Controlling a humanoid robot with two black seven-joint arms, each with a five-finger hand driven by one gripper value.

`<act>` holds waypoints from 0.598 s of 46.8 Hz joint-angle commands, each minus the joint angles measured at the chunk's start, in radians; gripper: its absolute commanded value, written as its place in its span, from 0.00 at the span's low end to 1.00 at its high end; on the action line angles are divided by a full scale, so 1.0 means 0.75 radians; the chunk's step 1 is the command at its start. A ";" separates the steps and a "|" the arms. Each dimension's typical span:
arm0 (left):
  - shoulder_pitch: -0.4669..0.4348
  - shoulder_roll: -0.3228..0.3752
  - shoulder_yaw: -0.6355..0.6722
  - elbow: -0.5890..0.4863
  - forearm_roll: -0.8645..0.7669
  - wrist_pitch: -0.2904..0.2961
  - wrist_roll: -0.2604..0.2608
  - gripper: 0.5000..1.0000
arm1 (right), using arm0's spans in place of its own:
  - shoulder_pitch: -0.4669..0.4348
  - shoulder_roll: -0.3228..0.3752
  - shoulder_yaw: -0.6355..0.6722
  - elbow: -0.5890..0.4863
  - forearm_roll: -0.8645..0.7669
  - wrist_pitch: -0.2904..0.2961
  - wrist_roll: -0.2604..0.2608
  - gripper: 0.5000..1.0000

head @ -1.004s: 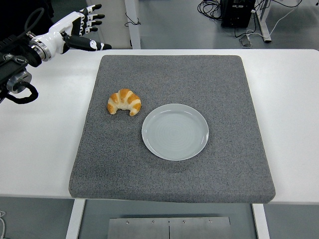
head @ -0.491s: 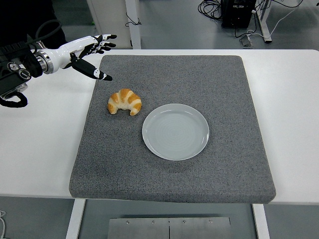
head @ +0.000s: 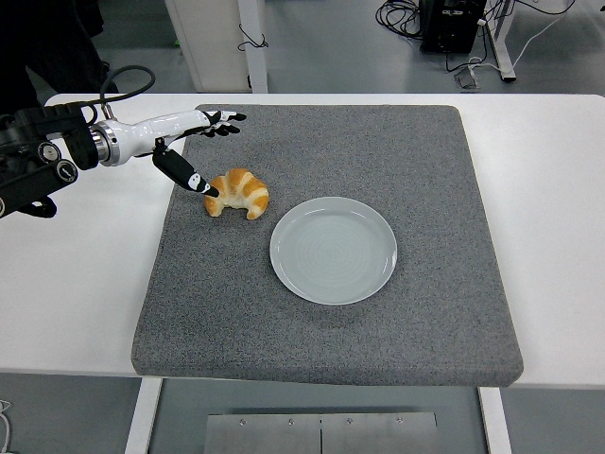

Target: Place the bread on the plate

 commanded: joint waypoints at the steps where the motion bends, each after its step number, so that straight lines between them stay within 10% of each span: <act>1: 0.005 -0.004 0.000 -0.007 0.034 0.028 0.000 0.94 | 0.000 0.000 0.000 0.000 0.000 0.000 0.000 1.00; 28: 0.015 -0.053 0.151 -0.050 0.152 0.306 -0.004 0.94 | 0.000 0.000 0.000 0.000 0.000 0.000 0.000 1.00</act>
